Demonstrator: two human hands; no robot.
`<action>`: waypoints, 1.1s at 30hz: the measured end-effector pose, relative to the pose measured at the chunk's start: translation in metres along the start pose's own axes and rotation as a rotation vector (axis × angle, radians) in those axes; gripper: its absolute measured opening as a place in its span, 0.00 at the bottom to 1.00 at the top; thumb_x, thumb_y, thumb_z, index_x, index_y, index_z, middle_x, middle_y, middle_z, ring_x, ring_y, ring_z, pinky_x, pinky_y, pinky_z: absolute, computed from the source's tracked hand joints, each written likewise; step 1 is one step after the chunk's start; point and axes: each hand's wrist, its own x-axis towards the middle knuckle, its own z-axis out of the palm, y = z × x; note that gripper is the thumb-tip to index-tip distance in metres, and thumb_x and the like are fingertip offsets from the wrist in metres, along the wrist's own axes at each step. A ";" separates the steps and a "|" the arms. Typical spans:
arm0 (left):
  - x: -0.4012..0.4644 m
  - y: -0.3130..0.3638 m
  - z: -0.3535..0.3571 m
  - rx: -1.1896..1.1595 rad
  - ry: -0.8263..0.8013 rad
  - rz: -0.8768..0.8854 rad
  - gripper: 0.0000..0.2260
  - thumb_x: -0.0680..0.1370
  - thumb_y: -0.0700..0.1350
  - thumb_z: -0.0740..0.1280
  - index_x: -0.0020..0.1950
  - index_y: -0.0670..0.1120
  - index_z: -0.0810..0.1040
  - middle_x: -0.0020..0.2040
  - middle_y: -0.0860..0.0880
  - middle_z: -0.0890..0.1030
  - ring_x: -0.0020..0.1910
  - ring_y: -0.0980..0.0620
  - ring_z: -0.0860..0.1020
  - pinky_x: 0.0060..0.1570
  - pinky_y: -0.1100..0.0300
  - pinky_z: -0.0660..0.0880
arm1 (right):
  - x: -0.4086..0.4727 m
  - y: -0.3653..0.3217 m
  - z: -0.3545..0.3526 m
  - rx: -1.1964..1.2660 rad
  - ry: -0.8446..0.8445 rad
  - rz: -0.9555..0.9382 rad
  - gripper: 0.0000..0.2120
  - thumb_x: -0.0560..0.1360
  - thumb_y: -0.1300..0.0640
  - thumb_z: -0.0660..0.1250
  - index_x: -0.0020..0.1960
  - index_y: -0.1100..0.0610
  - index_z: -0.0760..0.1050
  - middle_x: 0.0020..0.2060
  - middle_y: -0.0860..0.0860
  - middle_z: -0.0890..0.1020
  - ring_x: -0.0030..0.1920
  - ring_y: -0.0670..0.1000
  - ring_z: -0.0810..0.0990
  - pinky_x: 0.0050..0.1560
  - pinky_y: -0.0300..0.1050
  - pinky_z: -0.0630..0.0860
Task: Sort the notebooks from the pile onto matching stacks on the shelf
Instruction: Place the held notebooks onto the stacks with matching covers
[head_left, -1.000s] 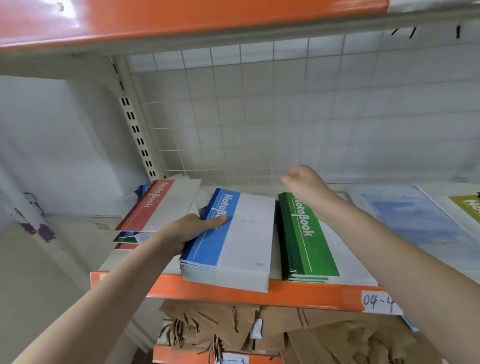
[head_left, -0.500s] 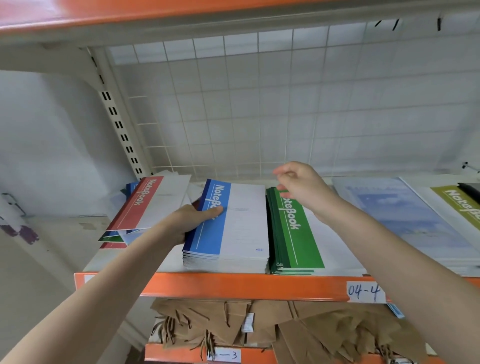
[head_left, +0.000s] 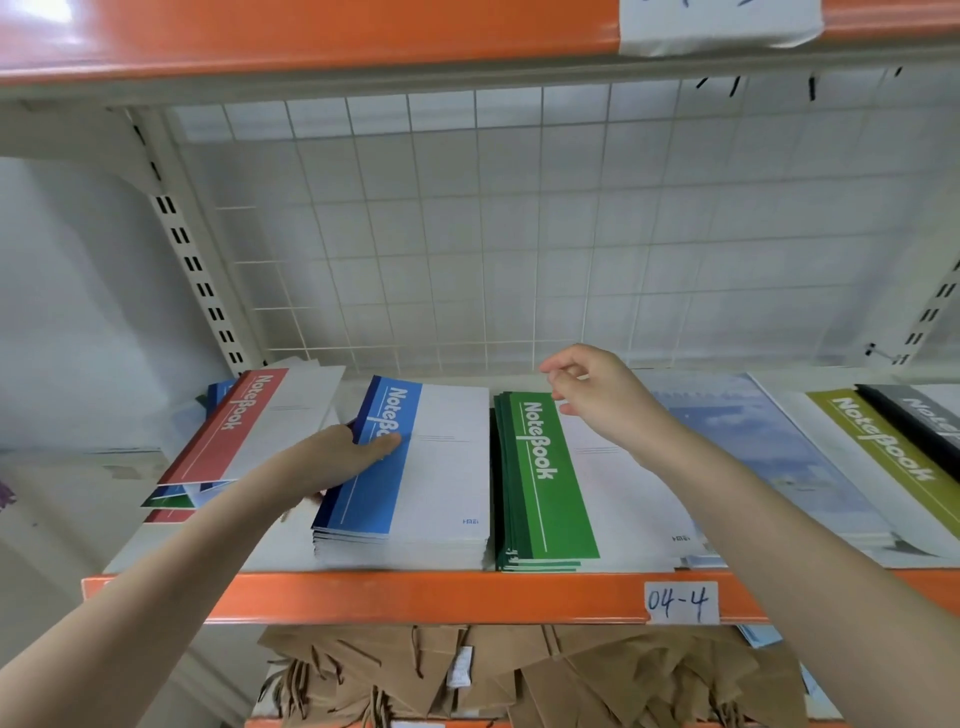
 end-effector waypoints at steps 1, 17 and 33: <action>0.001 0.000 -0.002 0.208 0.077 0.030 0.21 0.78 0.64 0.58 0.38 0.47 0.68 0.37 0.50 0.75 0.35 0.51 0.75 0.36 0.58 0.72 | 0.002 0.000 -0.002 0.006 0.006 -0.005 0.10 0.80 0.61 0.59 0.57 0.57 0.76 0.41 0.42 0.74 0.53 0.50 0.77 0.62 0.51 0.74; 0.055 0.163 0.068 0.358 0.111 0.538 0.20 0.82 0.54 0.55 0.61 0.41 0.75 0.57 0.44 0.78 0.55 0.44 0.76 0.53 0.55 0.72 | -0.014 0.022 -0.045 -0.370 0.135 -0.098 0.11 0.78 0.61 0.60 0.58 0.58 0.76 0.53 0.53 0.78 0.51 0.49 0.76 0.53 0.41 0.71; 0.080 0.177 0.087 0.490 -0.237 0.390 0.42 0.77 0.68 0.36 0.71 0.40 0.68 0.72 0.42 0.68 0.69 0.45 0.68 0.70 0.50 0.60 | -0.029 0.067 -0.037 -0.818 -0.092 -0.110 0.19 0.80 0.57 0.56 0.71 0.57 0.65 0.69 0.50 0.64 0.70 0.52 0.59 0.69 0.44 0.58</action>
